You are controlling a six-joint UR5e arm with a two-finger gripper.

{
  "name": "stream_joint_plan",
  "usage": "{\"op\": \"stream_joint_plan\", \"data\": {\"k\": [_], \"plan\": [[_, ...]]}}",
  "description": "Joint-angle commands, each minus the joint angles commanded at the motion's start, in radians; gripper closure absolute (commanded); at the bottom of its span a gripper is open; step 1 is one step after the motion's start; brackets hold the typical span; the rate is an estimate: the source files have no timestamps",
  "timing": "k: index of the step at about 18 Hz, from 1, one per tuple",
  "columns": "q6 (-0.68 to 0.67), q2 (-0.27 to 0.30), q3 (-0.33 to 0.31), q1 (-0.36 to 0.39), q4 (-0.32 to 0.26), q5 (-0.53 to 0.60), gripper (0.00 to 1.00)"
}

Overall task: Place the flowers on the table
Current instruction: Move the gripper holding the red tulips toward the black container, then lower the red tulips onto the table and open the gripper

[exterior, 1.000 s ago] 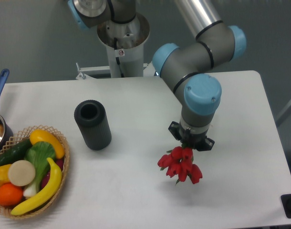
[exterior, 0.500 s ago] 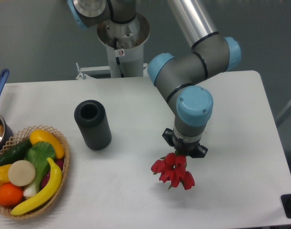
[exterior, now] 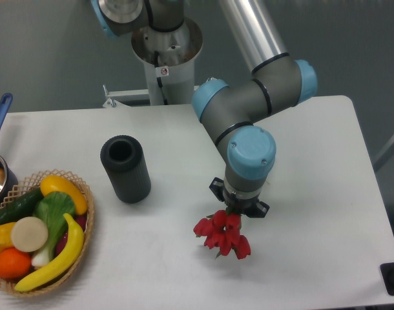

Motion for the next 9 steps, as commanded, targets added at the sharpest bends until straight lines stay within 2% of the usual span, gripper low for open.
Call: {"op": "stream_joint_plan", "data": {"k": [2, 9], "plan": [[0.0, 0.003, -0.018, -0.006, 0.028, -0.002, 0.7], [0.0, 0.008, -0.042, -0.008, 0.029, -0.026, 0.54]]}}
